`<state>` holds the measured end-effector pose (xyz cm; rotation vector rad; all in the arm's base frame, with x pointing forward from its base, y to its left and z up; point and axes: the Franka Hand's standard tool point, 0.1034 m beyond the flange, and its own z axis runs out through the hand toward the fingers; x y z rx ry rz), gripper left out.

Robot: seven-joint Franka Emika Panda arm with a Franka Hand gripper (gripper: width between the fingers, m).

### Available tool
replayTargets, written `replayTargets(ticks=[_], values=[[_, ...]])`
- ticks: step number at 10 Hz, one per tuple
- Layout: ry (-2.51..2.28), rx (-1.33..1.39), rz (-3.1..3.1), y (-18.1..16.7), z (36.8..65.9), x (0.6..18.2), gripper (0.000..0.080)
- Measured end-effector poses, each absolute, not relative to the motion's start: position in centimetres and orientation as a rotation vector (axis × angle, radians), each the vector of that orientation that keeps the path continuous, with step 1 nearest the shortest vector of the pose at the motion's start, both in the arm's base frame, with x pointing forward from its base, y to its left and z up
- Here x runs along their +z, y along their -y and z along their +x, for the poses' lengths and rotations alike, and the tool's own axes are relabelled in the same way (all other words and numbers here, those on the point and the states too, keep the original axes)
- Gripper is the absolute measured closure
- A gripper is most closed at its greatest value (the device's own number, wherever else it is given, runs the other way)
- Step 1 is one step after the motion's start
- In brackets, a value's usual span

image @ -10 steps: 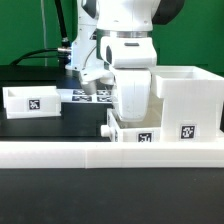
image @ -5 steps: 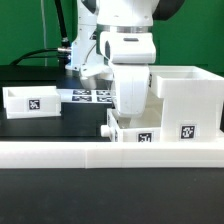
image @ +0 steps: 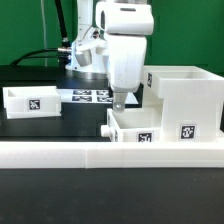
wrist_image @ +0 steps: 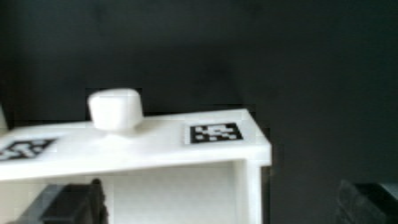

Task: Assemble drawer

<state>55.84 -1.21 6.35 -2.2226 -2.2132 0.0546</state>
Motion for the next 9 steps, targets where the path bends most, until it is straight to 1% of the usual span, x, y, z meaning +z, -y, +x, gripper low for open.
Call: replayTargets(ticks=[1,4,5,6,7,9], values=[[2.202,0.063,-2.233,2.0,56.2,6.7,0.0151],[2.205,0.061,-2.227,2.4,56.2,6.5,0.0151],[2.23,0.054,-2.186,2.6,56.0,6.2,0.0151],[2.217,0.019,-2.138,3.8,55.8,5.2,0.0151],[2.187,-0.027,-2.122,5.1,56.2,5.0,0.0151],[2.166,-0.091,-2.086,6.4,56.8,4.5,0.0151]])
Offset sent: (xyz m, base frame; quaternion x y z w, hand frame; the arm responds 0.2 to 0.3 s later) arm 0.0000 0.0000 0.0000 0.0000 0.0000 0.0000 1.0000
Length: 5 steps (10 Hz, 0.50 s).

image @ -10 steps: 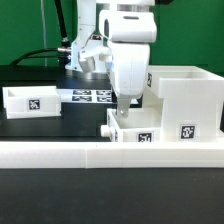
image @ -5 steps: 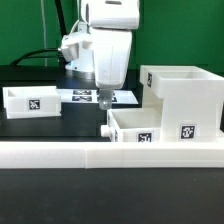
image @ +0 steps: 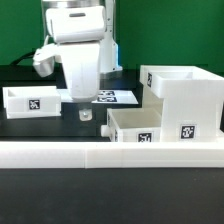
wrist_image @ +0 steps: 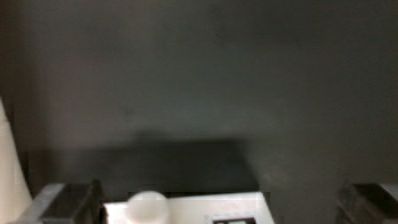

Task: Assemble drawer

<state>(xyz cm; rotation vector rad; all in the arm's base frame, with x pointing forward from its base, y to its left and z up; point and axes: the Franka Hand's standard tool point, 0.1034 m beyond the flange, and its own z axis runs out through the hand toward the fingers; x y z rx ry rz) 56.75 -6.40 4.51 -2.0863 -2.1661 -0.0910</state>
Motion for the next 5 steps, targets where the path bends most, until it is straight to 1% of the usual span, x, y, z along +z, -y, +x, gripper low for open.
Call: replayTargets(ticks=[2,5], values=[[2.107,-0.173,-2.049,7.04,57.14,4.04,0.0151],[2.112,-0.181,-2.027,6.24,57.27,3.49,0.0151]])
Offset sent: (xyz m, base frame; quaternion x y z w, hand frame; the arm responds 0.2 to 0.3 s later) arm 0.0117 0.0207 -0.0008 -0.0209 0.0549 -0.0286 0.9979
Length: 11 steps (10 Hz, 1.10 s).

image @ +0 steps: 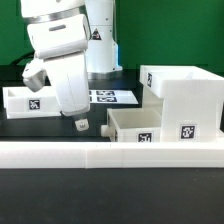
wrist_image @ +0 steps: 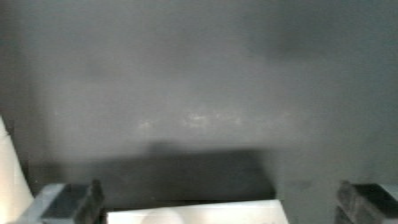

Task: Assemble drawer

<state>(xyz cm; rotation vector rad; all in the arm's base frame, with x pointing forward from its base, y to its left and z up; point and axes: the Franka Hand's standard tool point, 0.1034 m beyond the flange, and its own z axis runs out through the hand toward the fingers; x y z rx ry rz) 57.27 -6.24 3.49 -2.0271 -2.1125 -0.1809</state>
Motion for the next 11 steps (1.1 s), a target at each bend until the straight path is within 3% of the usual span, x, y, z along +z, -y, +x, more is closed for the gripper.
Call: replayTargets(ticks=[11], values=[[2.116,-0.204,-2.01,4.4,57.9,2.4,0.0151]])
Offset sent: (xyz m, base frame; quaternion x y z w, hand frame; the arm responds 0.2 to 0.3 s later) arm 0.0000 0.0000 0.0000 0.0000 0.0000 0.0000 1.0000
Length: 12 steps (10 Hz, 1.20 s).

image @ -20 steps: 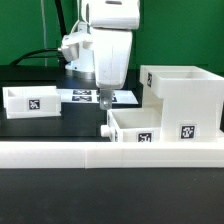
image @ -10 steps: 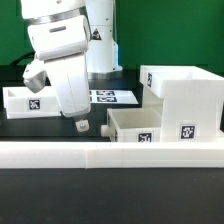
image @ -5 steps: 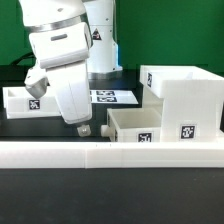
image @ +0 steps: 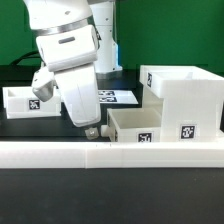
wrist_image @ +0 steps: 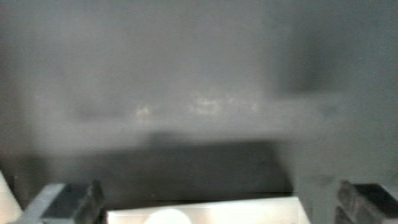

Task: Assemble drawer

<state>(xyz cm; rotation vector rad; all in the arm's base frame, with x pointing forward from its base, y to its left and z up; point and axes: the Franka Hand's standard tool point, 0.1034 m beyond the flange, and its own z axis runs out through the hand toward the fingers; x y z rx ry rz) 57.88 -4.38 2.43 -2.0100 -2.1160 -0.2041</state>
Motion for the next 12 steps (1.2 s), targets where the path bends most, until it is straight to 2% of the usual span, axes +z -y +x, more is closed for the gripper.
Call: replayTargets(ticks=[4,9,12], values=[[2.168,-0.283,-2.082,4.0,58.5,2.2,0.0151],[2.094,-0.284,-2.133,1.8,58.3,1.9,0.0151],[2.068,-0.277,-2.15,1.9,58.2,1.8,0.0151]])
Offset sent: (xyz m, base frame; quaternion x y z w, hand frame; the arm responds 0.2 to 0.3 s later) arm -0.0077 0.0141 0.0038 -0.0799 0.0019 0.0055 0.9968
